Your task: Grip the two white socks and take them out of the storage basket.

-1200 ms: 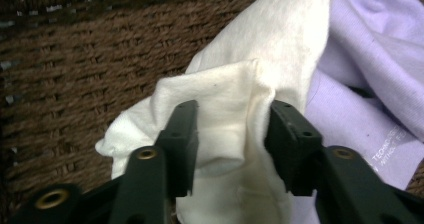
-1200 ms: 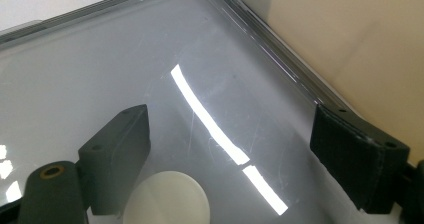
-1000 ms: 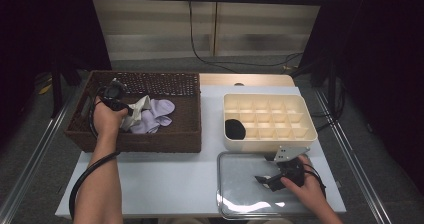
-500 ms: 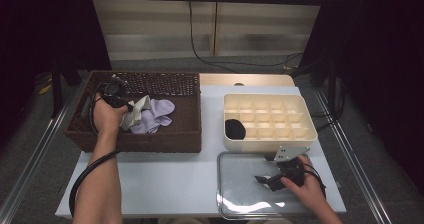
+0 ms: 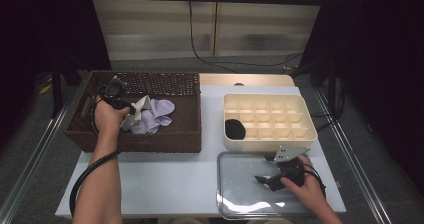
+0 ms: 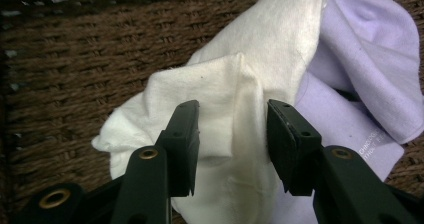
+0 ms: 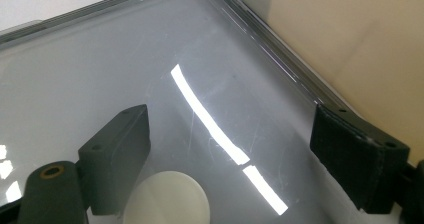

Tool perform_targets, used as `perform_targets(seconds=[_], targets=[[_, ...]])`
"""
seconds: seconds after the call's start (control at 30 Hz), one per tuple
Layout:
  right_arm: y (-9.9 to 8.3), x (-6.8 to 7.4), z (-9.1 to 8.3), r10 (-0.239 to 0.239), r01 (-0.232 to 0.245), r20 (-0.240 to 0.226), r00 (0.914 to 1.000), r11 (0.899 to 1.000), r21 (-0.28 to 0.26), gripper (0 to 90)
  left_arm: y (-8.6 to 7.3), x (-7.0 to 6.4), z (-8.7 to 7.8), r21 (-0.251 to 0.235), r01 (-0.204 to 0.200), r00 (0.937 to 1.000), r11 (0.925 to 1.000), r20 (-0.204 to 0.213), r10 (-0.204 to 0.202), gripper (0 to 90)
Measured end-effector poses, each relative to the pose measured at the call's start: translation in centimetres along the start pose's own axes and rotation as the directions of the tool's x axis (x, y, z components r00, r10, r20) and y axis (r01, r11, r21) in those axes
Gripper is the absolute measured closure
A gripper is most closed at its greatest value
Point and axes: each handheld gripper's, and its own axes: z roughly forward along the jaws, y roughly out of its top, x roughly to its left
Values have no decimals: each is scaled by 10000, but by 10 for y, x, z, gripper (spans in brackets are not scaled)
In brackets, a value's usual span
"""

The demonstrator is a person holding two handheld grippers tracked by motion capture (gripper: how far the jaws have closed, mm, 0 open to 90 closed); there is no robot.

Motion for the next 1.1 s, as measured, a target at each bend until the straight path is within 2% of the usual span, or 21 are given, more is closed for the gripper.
perform_targets(seconds=[0.07, 0.17, 0.23, 0.27, 0.33, 0.37, 0.5, 0.6, 0.7, 0.77, 1.1], targets=[[0, 0, 0, -49, 49, 2, 10000, 10000, -11, 160, -1, 2, 1, 90, 146, 9999, 9999, 17, -146, 545], [0, 0, 0, 2, -2, -2, 10000, 10000, 0, 160, -2, 2, 1, 109, 278, 9994, 9996, -225, -275, 546], [0, 0, 0, -2, 2, -1, 10000, 10000, -4, 160, -2, 0, 0, 53, 7, 9980, 10000, -634, -4, 571], [0, 0, 0, 0, 0, 0, 10000, 10000, 0, 160, -2, -1, 0, 26, -35, 9977, 10000, -671, 36, 581], [0, 0, 0, -2, 2, -1, 10000, 10000, -5, 160, -2, -1, 1, 111, -86, 9978, 9999, -655, 93, 587], [0, 0, 0, -1, 1, -3, 10000, 10000, -2, 160, -2, -1, 1, 112, -35, 9984, 9999, -555, 42, 587], [0, 0, 0, 3, -3, 0, 10000, 10000, 1, 160, -3, 0, 3, 185, 236, 9980, 9996, -596, -224, 601], [0, 0, 0, 3, -3, -3, 10000, 10000, 0, 160, -3, 0, 4, 334, 259, 9982, 9991, -546, -240, 684], [0, 0, 0, -1, 1, -1, 10000, 10000, -3, 160, -2, 1, 2, 403, 351, 9980, 9986, -542, -329, 820], [0, 0, 0, 2, -2, -1, 10000, 10000, -1, 160, -1, 1, 0, 374, 360, 9985, 9987, -417, -345, 848], [0, 0, 0, 4, -4, -22, 10000, 10000, 8, 160, -1, 2, -5, -111, 470, 9987, 9988, 178, -468, 857]])
